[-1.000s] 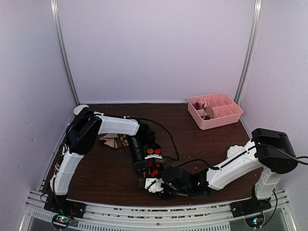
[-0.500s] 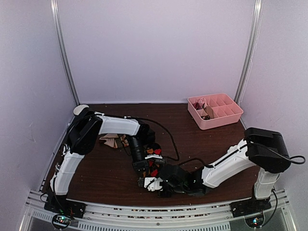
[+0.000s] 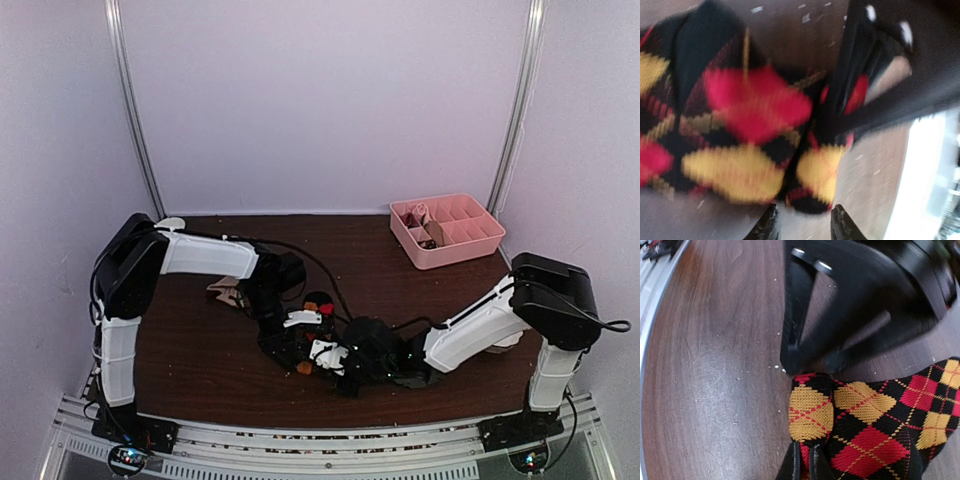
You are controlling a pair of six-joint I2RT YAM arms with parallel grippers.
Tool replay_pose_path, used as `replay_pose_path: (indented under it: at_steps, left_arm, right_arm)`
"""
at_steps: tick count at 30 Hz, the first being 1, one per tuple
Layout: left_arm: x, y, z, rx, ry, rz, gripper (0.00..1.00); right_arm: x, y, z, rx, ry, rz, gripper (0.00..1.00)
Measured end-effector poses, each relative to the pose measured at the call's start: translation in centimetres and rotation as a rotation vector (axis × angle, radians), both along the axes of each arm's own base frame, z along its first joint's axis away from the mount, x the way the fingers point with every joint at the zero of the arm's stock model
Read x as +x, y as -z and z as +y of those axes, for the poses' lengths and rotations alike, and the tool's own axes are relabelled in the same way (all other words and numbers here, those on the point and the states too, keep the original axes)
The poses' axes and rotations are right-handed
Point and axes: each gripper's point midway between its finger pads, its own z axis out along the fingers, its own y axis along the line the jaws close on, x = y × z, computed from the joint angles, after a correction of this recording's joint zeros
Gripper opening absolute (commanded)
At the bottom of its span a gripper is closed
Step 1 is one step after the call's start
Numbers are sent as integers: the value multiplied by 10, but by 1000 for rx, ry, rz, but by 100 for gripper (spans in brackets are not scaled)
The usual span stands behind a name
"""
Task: Roll the socks
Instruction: Roll the sock at the center of the board.
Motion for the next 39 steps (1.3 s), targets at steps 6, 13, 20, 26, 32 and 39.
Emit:
replay_pose_path:
  at_steps: [6, 13, 20, 26, 32, 39]
  left_arm:
    - [16, -16, 18, -95, -26, -216, 53]
    - [24, -64, 14, -303, -1, -447, 55]
    - [24, -63, 8, -343, 57, -479, 46]
    - [1, -42, -3, -327, 152, -438, 45]
    - [-14, -22, -16, -311, 236, -443, 46]
    - [-4, -11, -28, -295, 288, -499, 46]
  right_arm:
    - [8, 0, -7, 69, 37, 206, 0]
    - [7, -1, -12, 110, 70, 428, 0]
    - [15, 3, -10, 133, 105, 684, 0]
    - [21, 4, -9, 168, 126, 881, 0]
    - [23, 6, -13, 207, 141, 983, 0]
    - [23, 6, -16, 232, 141, 1020, 0]
